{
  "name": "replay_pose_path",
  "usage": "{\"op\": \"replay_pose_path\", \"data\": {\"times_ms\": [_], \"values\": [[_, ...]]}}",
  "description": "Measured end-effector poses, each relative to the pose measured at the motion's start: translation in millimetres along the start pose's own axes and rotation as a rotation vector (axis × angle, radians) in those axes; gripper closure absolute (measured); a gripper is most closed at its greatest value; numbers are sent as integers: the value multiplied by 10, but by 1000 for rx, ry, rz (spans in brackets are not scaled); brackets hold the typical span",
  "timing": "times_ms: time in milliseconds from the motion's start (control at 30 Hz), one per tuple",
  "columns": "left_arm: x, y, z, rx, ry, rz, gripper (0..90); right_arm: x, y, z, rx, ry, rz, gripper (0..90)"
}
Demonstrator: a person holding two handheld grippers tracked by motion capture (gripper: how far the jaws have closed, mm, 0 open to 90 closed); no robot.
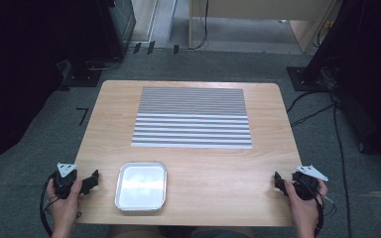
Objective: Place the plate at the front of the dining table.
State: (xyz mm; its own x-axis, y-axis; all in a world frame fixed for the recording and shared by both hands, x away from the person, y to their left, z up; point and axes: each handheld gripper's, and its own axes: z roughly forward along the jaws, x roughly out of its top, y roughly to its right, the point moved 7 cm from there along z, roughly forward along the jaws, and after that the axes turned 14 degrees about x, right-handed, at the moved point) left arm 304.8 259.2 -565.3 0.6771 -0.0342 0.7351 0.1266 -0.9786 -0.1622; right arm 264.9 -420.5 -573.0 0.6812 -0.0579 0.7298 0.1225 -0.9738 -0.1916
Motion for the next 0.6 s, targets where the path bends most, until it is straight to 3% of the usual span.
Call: {"op": "replay_pose_path", "data": {"times_ms": [233, 500, 600], "values": [[-5, -44, -22, 8, -7, -8, 132, 4, 6, -12, -25, 17, 21, 148], [30, -86, -104, -28, 0, -46, 132, 75, -94, -48, 9, 68, 72, 148], [37, -76, -132, -25, 6, -35, 132, 99, -127, -61, 9, 80, 77, 151]]}}
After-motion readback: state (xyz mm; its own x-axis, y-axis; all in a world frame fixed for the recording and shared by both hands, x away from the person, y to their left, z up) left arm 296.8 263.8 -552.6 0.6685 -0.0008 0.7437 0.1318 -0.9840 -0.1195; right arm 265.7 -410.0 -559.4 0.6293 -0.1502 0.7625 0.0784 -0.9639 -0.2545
